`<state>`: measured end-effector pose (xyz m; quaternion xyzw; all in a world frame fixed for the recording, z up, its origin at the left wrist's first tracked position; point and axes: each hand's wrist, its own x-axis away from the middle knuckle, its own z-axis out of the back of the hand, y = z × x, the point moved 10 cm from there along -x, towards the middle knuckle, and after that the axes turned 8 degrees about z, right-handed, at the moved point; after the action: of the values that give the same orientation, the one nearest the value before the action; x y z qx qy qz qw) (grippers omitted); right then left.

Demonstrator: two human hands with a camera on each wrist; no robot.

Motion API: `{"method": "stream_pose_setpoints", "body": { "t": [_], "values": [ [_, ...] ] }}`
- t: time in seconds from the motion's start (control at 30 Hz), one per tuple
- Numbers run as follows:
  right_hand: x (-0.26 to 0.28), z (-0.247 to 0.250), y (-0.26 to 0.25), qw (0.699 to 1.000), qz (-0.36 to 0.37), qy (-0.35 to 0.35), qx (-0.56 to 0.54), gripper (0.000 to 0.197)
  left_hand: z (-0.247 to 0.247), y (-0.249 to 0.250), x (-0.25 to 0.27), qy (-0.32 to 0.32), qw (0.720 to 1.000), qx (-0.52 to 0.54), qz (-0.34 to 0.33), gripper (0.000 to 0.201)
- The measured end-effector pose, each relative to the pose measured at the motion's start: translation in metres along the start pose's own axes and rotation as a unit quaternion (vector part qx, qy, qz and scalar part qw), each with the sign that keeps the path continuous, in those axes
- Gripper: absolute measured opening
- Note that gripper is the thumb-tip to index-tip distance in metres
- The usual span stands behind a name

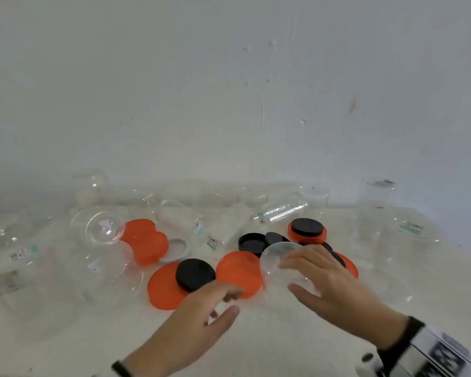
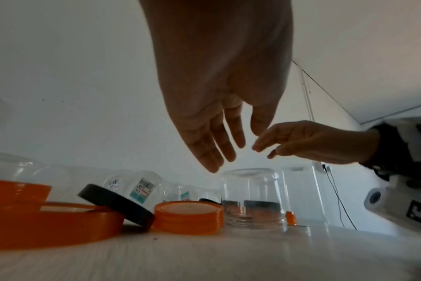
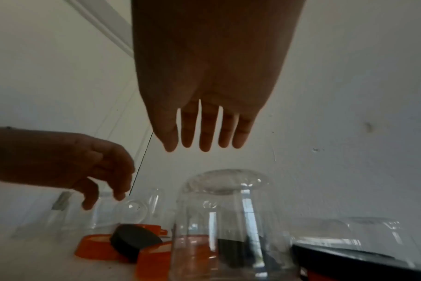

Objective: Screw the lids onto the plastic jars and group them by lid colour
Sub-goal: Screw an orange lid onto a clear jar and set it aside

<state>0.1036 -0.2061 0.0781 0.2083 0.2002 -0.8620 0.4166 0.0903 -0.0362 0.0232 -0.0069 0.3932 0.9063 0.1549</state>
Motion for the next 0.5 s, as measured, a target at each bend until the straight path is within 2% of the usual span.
{"method": "stream_pose_setpoints", "body": {
  "t": [0.07,0.2,0.3,0.5],
  "values": [
    [-0.009,-0.019,0.015,0.995,-0.038,-0.088,0.022,0.048,-0.002,0.002,-0.02,-0.003,0.998,-0.056,0.002,0.028],
    [-0.019,-0.053,0.044,0.969,-0.111,-0.21,0.068,0.082,-0.018,-0.016,-0.062,-0.04,0.986,-0.159,0.042,0.058],
    [-0.022,-0.065,0.057,0.953,-0.154,-0.251,0.071,0.097,-0.028,-0.031,-0.082,-0.077,0.972,-0.21,0.074,0.077],
    [-0.022,-0.073,0.07,0.938,-0.196,-0.283,0.048,0.106,-0.042,-0.053,-0.096,-0.152,0.934,-0.295,0.131,0.105]
  ]
}}
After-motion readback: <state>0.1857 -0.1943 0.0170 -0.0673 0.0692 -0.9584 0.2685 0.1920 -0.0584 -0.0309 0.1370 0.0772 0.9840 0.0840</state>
